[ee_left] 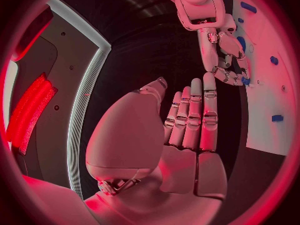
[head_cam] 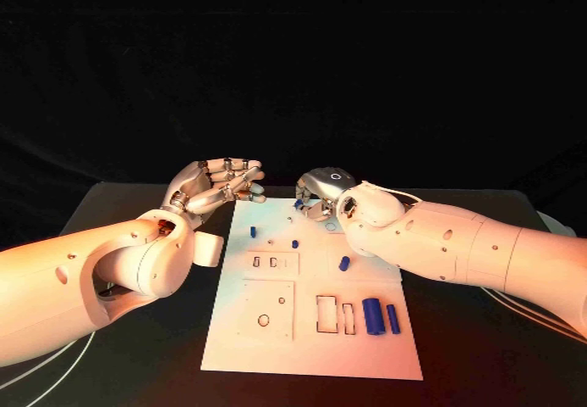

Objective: Assemble the parts on the task board

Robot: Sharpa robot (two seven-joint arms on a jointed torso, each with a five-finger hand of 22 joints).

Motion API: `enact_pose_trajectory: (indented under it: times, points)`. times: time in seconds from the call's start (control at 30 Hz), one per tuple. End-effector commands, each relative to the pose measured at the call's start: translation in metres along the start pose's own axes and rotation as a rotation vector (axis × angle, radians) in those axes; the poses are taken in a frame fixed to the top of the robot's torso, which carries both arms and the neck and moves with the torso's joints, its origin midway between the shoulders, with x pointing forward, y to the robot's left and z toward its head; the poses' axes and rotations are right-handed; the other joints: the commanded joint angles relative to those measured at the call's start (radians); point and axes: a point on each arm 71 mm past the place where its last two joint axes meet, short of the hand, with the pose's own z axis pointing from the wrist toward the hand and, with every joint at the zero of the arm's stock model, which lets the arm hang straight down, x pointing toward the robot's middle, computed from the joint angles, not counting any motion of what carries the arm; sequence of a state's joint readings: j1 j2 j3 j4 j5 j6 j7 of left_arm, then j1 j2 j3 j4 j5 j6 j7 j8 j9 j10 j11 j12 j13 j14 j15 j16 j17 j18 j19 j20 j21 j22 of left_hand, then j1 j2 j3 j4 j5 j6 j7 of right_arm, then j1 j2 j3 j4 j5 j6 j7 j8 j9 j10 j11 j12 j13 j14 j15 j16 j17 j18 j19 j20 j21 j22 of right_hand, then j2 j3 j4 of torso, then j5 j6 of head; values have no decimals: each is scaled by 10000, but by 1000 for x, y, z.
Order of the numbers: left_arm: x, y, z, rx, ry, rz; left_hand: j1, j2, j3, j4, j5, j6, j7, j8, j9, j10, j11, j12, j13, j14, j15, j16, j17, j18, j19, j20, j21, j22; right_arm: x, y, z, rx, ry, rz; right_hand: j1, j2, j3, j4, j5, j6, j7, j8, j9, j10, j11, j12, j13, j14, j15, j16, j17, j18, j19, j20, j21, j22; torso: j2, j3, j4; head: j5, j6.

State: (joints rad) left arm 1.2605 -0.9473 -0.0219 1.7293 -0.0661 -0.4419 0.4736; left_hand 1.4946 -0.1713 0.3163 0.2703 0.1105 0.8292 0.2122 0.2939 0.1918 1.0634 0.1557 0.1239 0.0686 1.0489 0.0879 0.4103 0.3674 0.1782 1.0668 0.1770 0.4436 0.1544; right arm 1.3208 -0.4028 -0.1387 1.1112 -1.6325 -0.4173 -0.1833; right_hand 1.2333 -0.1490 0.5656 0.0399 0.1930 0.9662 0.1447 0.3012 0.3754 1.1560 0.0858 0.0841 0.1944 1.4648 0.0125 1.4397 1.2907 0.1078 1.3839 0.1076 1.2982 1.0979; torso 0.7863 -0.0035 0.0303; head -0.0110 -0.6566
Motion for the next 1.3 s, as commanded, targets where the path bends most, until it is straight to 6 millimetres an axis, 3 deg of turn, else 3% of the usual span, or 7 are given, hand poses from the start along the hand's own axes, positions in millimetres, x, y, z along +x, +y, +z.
enact_pose_trajectory:
  times: [0.03, 0.27, 0.43, 0.83, 1.0, 1.17, 1.3]
  points:
    - [3, -2, 1, 105, 181, -116, -58, 68, 28, 52, -50, -85, 46, -65, 16, -21, 4, -58, -1, 1, 67, 7, 9, 28, 31, 33, 47, 13, 2, 2, 1, -100, 106, -36, -76, -3, -4, 76, -35, -26, 40, 42, 11, 87, 10, 55, 17, 492, -72, 37, -11, -155, -61, -10, 12, -6, -10, 2, 26, -24, 8]
    - [2, -2, 2, 131, 143, -94, -54, 65, 35, 48, -54, -81, 41, -65, 21, -11, 1, -67, 1, -4, 65, 2, 30, 30, 28, 33, 52, 14, 4, 5, 3, -212, 151, -1, -82, -8, -8, 91, -43, -48, 48, 29, 14, 82, 14, 50, 19, 489, -70, 34, -19, -150, -76, -9, -5, -33, -8, -10, 64, -10, -24]
    - [2, -2, 2, 134, 125, -83, -54, 65, 35, 48, -54, -81, 41, -65, 21, -11, 1, -67, 1, -4, 65, 2, 30, 30, 28, 33, 52, 14, 5, 10, 5, -287, 177, 27, -82, -8, -8, 91, -43, -48, 48, 29, 14, 82, 14, 50, 19, 489, -70, 34, -19, -150, -76, -9, -5, -33, -7, -10, 10, -12, 9]
    - [2, -2, 2, 127, 125, -81, -52, 66, 38, 47, -54, -79, 40, -65, 22, -7, 0, -69, 2, -5, 65, 1, 36, 30, 27, 33, 53, 14, 8, 9, 7, -122, 349, -40, -106, -81, -42, 154, -86, -182, 102, -59, 23, 13, 50, 5, 24, 481, -45, 32, -36, -136, -123, 6, -57, -102, -7, -2, -6, 0, -77]
    - [2, -2, 2, 122, 128, -82, -50, 67, 43, 46, -55, -75, 39, -64, 24, -1, -2, -71, 3, -6, 64, 0, 44, 31, 26, 33, 56, 14, 7, 7, 7, 25, 192, -32, -178, -414, -218, 308, -151, -945, 443, -618, -96, -792, 340, -210, -87, 279, 189, -299, -683, 19, -574, 191, -657, -977, -4, 8, -15, 3, -73]
    - [1, -2, 2, 120, 112, -72, -50, 67, 43, 46, -55, -75, 39, -64, 24, -1, -2, -71, 3, -6, 64, 0, 44, 31, 26, 33, 56, 14, 7, 4, 7, 211, 178, -47, -127, -471, -305, 335, -174, -1121, 496, -786, -116, -1110, 407, -217, -155, 187, 245, -474, -1003, 84, -719, 264, -891, -1278, -10, 13, -32, 13, -90]
    - [1, -2, 2, 119, 103, -67, -50, 67, 43, 46, -55, -75, 39, -64, 24, -1, -2, -71, 3, -6, 64, 0, 44, 31, 26, 33, 56, 14, 7, 0, 6, 384, 235, -87, -27, -355, -264, 350, -177, -1026, 495, -780, -83, -1082, 403, -148, -156, 193, 248, -477, -1002, 74, -672, 283, -865, -1197, -1, 19, -25, -5, -90]
